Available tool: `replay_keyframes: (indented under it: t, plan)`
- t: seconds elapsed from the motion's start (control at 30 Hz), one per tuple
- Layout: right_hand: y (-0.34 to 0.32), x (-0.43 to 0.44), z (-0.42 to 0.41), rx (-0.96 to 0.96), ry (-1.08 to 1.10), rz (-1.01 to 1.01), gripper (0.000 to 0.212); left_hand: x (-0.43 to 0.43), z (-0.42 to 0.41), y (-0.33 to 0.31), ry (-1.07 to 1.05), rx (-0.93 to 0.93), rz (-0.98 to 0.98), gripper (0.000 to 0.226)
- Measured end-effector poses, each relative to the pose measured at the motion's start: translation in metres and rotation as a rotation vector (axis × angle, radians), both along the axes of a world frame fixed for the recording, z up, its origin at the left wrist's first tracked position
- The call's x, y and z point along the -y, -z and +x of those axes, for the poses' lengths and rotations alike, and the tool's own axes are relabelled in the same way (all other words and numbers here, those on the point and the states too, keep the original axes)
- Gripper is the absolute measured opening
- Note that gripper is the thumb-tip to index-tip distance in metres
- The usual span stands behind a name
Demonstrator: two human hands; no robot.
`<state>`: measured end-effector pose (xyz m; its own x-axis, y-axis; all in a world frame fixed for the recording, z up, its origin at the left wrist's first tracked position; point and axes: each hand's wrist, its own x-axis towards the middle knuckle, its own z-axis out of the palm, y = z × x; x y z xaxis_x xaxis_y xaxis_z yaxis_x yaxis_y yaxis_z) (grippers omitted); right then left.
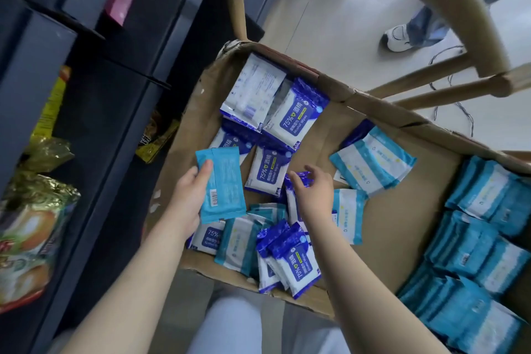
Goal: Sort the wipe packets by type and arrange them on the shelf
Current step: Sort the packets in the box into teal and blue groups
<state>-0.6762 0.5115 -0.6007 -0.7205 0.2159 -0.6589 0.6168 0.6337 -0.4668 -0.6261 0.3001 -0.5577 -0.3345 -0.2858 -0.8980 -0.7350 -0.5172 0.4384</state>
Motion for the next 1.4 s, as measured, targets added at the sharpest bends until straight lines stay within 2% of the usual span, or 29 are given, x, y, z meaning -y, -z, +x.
replay_keyframes:
  t: [0.07,0.17,0.23,0.33,0.47,0.6,0.67,0.8,0.9,1.0,1.13,1.27,1.33,1.4]
  plan:
    - [0.004,-0.017,0.010,0.020,0.079,0.096,0.053,-0.004,0.006,0.002,0.008,0.007,0.029,0.021]
    - [0.012,-0.036,0.022,0.173,0.136,0.140,0.062,-0.012,0.013,0.006,0.007,0.011,0.062,0.020]
    - [0.015,-0.040,0.026,0.237,0.070,0.176,0.058,-0.018,0.017,0.009,0.003,0.020,0.073,0.015]
    - [0.018,-0.039,0.024,0.289,-0.021,0.236,0.035,-0.028,0.022,0.010,0.007,0.031,0.084,0.014]
    - [0.015,-0.045,0.021,0.184,0.152,-0.046,0.014,-0.039,0.027,0.004,-0.008,0.033,0.081,0.016]
    - [-0.011,-0.057,0.018,-0.011,0.406,-0.138,0.008,-0.040,0.032,-0.006,-0.061,0.014,0.066,0.018]
    - [-0.020,-0.053,0.016,0.063,0.517,-0.256,0.010,-0.036,0.033,-0.011,-0.086,-0.006,0.064,0.021]
    - [-0.023,-0.020,0.012,0.248,0.458,-0.411,0.016,-0.027,0.035,-0.020,-0.093,-0.070,0.054,0.029]
    - [-0.010,0.005,0.005,0.237,0.509,-0.425,0.018,-0.021,0.035,-0.022,-0.075,-0.101,0.020,0.025]
    - [0.003,0.010,-0.003,0.153,0.505,-0.457,0.009,-0.018,0.035,-0.020,-0.084,-0.105,0.001,0.024]
    - [0.002,-0.022,-0.008,0.001,0.328,-0.296,0.024,-0.028,0.034,-0.015,-0.093,-0.093,0.025,0.028]
    - [-0.009,-0.085,-0.020,-0.336,0.141,0.124,0.041,-0.052,0.022,-0.011,-0.051,-0.105,0.082,0.027]
    - [-0.010,-0.112,-0.031,-0.347,0.075,0.288,0.051,-0.067,0.015,-0.008,-0.022,-0.125,0.115,0.025]
    - [-0.006,-0.131,-0.040,-0.305,-0.010,0.357,0.051,-0.083,0.007,-0.006,0.016,-0.135,0.143,0.024]
